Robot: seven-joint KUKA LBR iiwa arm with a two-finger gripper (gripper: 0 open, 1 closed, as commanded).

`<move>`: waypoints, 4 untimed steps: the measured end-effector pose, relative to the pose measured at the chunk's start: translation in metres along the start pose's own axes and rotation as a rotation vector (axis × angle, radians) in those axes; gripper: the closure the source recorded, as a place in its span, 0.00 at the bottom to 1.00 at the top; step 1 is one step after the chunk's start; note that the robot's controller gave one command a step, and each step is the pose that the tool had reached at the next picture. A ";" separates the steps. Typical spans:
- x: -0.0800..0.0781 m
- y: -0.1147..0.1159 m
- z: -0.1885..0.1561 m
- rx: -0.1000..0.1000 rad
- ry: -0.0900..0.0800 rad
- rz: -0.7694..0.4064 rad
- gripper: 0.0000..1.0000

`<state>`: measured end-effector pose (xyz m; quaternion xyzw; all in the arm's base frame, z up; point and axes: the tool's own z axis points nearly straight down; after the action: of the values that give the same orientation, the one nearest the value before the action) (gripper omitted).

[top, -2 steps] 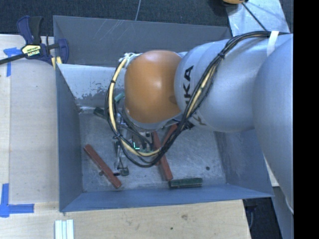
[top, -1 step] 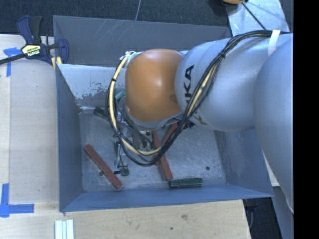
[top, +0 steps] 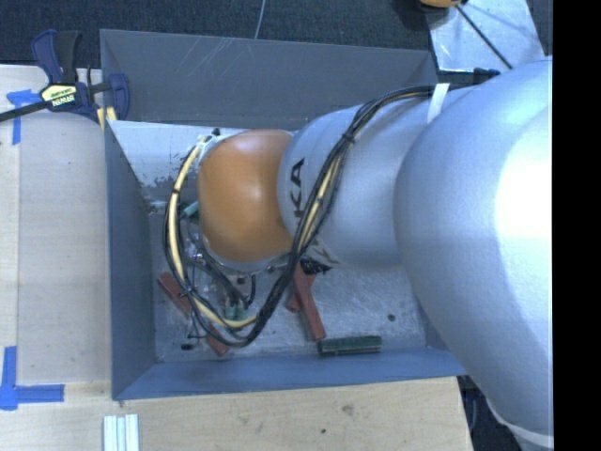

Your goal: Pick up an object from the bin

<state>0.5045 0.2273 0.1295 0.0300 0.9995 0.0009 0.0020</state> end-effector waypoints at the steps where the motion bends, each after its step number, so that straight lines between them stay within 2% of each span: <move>1: -0.005 0.002 -0.009 0.002 0.003 0.185 0.00; 2: -0.006 0.006 -0.004 0.002 0.002 0.200 0.00; 3: 0.006 0.011 0.062 0.004 0.005 0.352 0.00; 4: 0.005 -0.003 0.059 0.003 0.005 0.686 1.00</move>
Offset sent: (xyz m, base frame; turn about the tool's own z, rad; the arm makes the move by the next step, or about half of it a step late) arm 0.0063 0.0093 -0.0066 0.1791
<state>0.4997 0.2243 0.0706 0.3645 0.9312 0.0001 -0.0007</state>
